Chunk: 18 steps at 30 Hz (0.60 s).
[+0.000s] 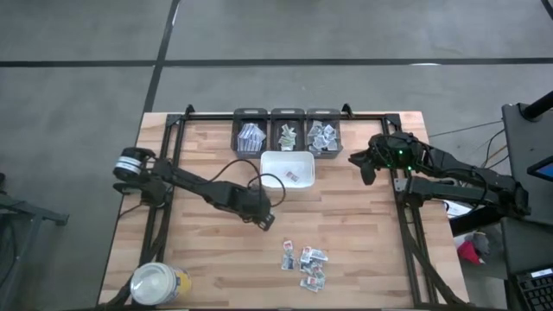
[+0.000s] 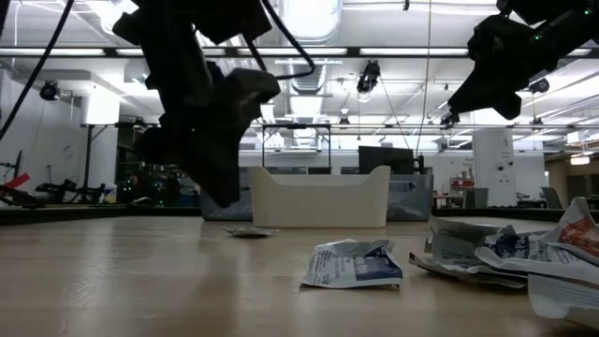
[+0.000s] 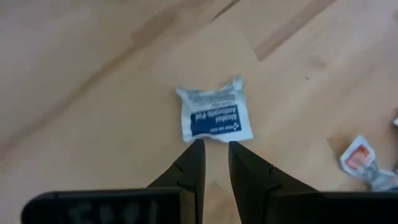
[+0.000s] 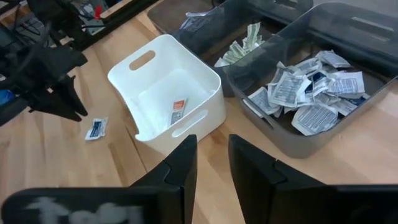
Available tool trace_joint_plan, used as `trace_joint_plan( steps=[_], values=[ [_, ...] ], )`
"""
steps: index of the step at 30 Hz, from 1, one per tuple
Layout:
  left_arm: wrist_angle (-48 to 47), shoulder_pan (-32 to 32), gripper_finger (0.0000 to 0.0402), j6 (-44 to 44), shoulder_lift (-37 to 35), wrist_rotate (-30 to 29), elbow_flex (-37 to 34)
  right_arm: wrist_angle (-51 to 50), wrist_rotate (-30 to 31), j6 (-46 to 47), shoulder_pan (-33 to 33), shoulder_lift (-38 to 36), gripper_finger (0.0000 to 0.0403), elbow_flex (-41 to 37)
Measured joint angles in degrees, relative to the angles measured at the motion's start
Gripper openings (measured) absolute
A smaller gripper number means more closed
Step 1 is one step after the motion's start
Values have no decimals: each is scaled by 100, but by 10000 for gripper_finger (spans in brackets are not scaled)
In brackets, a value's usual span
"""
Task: Pick & Place First Aid Supplies
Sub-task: Put the white alcohol pad into the right black bin
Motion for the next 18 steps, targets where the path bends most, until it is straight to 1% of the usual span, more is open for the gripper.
trace_joint_plan(
  steps=[3, 6, 11, 18],
  values=[
    [71, 32, 64, -520, 91, 233, 0, 39, -2, -7, -2, -1, 82, -12],
    [154, 50, 64, -781, 198, 445, -2, 123, 0, -15, -1, -1, 77, -27],
    [185, 121, 64, -1188, 261, 439, -2, 134, -1, -17, -2, -4, 72, -28],
    [185, 280, 64, -1594, 263, 431, -2, 134, 0, -15, -1, -4, 84, -28]
  ],
)
